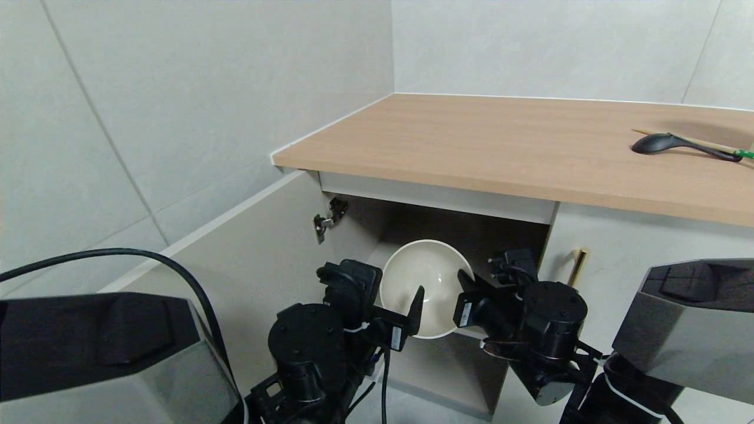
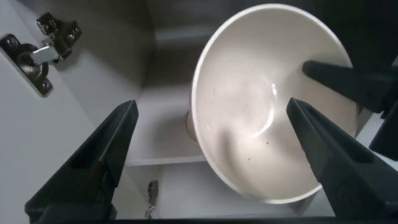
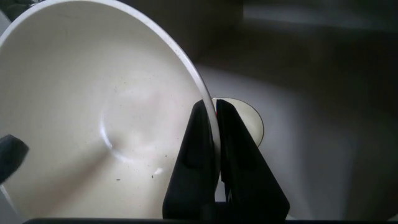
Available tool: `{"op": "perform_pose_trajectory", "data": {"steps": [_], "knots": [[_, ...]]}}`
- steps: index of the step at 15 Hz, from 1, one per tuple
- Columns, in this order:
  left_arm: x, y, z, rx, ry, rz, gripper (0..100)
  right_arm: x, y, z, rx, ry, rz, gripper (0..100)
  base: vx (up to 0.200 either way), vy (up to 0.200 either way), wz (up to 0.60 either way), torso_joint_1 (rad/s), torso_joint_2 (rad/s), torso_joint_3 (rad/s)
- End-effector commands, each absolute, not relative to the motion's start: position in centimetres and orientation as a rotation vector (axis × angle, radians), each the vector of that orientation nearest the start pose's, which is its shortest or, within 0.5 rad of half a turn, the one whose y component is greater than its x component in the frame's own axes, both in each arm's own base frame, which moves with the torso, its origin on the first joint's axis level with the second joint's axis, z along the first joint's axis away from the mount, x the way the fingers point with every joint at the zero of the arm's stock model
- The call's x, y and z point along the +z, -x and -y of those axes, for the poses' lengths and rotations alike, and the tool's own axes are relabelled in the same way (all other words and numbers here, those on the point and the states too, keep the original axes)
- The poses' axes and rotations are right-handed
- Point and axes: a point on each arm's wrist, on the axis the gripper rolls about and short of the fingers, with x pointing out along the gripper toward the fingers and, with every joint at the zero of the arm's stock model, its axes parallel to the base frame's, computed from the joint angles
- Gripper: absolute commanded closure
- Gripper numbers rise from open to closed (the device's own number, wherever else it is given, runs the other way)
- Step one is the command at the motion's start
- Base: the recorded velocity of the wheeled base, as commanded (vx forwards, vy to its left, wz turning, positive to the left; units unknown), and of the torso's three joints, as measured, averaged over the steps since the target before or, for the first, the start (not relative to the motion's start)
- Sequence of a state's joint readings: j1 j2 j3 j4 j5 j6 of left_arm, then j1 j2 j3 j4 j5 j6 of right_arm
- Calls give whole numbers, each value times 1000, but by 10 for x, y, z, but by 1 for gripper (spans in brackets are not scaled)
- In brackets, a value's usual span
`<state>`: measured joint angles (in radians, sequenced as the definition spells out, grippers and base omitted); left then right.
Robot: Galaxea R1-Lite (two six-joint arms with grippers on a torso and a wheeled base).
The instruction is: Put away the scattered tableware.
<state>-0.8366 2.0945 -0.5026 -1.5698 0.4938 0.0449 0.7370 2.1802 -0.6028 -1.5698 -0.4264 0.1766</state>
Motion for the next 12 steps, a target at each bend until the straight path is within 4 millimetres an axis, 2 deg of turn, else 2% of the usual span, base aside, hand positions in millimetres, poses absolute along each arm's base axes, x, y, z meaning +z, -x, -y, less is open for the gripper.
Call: {"op": "perform_pose_trajectory", "data": {"steps": [1, 4, 7, 9, 12], "knots": [[84, -222, 233, -350, -51, 1, 0, 70, -262, -226, 310, -171, -34, 100, 0, 0, 0, 0, 0, 0], [84, -215, 241, -376, -70, 5, 0, 70, -262, -226, 310, -171, -34, 100, 0, 0, 0, 0, 0, 0], [85, -198, 248, -362, -79, 1, 0, 70, -262, -226, 310, -171, -34, 100, 0, 0, 0, 0, 0, 0], [85, -199, 248, -358, -83, 4, 0, 70, -262, -226, 310, -171, -34, 100, 0, 0, 0, 0, 0, 0], [84, -206, 238, -318, -97, -14, 0, 71, -262, -226, 310, -172, -33, 100, 0, 0, 0, 0, 0, 0]]}}
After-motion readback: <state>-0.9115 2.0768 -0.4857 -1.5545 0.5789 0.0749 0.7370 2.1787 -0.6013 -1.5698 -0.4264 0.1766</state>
